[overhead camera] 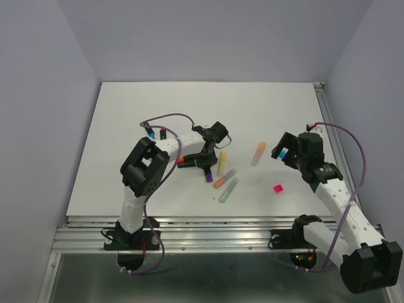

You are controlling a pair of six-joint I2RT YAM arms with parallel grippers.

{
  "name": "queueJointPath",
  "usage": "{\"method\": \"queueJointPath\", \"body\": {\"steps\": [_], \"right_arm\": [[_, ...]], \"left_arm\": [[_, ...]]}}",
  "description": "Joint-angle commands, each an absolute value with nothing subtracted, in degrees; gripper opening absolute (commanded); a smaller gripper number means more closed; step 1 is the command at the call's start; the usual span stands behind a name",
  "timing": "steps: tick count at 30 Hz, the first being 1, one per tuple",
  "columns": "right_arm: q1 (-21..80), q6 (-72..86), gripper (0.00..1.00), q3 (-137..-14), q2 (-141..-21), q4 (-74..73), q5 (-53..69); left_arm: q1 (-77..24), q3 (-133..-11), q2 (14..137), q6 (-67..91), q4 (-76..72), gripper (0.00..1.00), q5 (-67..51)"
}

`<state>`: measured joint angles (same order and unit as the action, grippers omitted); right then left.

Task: Open the pen caps

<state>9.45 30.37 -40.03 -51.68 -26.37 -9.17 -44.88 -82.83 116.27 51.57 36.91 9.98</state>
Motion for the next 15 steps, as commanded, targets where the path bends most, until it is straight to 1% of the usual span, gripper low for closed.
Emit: {"method": "queueJointPath", "body": {"steps": [1,2,5,7,8,11,15], "right_arm": [[9.58,30.5,1.0,-38.41,-51.15,-24.26,-10.46],[9.67,30.5,1.0,-38.5,-51.15,-24.26,-10.28],[9.67,29.36,1.0,-38.5,-50.98,-23.73,-7.3],[9.58,26.91,1.0,-38.06,-50.36,-21.72,-1.78],[9.58,25.94,1.0,-37.88,-49.58,-20.06,3.46],[9.58,24.7,1.0,-37.01,-48.34,-17.24,10.96],[9.58,23.56,1.0,-36.47,-48.07,-12.49,24.76]], "left_arm": [[-45.17,-76.47,122.17,52.65,36.04,0.1,6.51],[-45.18,-76.03,121.65,52.39,35.43,0.0,5.98],[-45.35,-76.29,119.71,52.03,35.16,0.0,6.32],[-45.35,-77.25,118.05,51.94,35.24,0.0,7.03],[-45.35,-78.21,116.12,51.77,35.33,0.0,7.64],[-45.35,-80.32,112.17,51.94,36.3,0.0,9.57],[-45.53,-83.14,106.19,51.85,36.04,0.0,10.89]]}}
